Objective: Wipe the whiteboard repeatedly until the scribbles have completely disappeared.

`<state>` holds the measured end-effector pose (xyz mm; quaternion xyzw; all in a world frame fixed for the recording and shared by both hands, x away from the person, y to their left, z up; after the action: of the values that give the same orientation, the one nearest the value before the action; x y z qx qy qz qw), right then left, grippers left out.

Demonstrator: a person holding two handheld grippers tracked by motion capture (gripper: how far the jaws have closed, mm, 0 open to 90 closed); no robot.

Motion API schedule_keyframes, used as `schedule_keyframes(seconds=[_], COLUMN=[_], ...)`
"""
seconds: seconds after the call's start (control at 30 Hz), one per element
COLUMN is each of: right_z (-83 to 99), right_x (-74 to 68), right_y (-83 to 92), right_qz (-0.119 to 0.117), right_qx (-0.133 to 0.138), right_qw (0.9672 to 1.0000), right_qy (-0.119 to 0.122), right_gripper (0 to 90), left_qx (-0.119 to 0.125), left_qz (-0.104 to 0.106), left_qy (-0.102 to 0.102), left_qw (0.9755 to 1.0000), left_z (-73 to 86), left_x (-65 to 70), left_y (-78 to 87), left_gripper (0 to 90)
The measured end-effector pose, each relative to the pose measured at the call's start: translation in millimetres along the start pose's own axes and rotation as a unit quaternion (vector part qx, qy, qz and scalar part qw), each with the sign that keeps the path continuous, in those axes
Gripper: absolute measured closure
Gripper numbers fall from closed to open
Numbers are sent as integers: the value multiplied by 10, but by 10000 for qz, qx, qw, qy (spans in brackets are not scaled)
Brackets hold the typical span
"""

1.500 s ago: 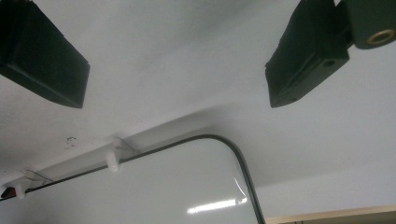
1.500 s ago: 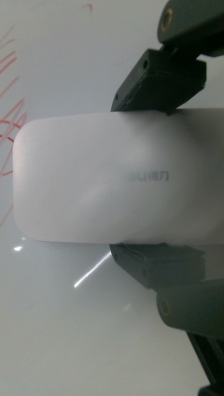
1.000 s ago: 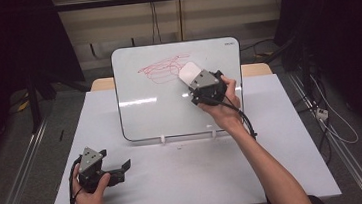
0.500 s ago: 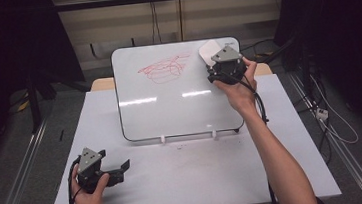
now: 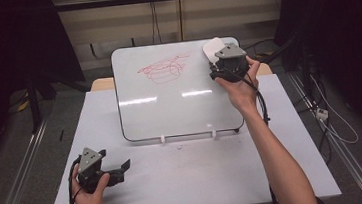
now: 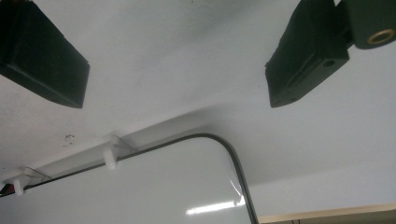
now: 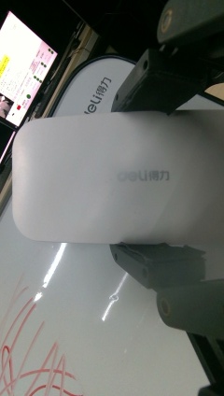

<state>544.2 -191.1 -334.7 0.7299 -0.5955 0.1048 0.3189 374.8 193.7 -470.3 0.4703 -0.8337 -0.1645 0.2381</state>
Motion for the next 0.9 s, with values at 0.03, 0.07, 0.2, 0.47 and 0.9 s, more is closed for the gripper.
schedule_keyframes(seconds=[0.03, 0.07, 0.2, 0.47, 0.9], right_z=[-10, -18, -63, -124, -279], right_x=[-16, -29, -109, -203, -653], right_y=[-1, -3, -17, -35, -63], right_qz=[-10, -19, -35, -58, -313], right_qx=[6, 9, 28, 59, 152], right_qw=[10000, 10000, 10000, 9999, 9977], right_qy=[-2, 30, 77, 66, 583], right_gripper=[318, 318, 318, 317, 318], left_qx=[-8, 0, -11, -11, -10], left_qz=[9, 3, 1, 3, 5], left_qy=[6, 4, 3, -7, -5], left_qw=[10000, 10000, 10000, 10000, 10000], left_z=[2, 1, 4, 3, 4], left_x=[3, 5, 5, 5, 8], left_y=[-3, -6, -10, -12, -10], left_gripper=[61, 61, 61, 61, 61])
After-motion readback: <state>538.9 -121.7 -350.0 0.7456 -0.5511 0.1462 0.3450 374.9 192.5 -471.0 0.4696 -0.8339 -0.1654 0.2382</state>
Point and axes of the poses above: each handheld gripper's, and its own axes: y roughly backward along the jaws, z roughly out of its underside, x roughly to its right, the point moved 7 cm from there along -y, roughly forward along the jaws, and after that the axes turned 12 degrees about y, right-handed, at the moved point
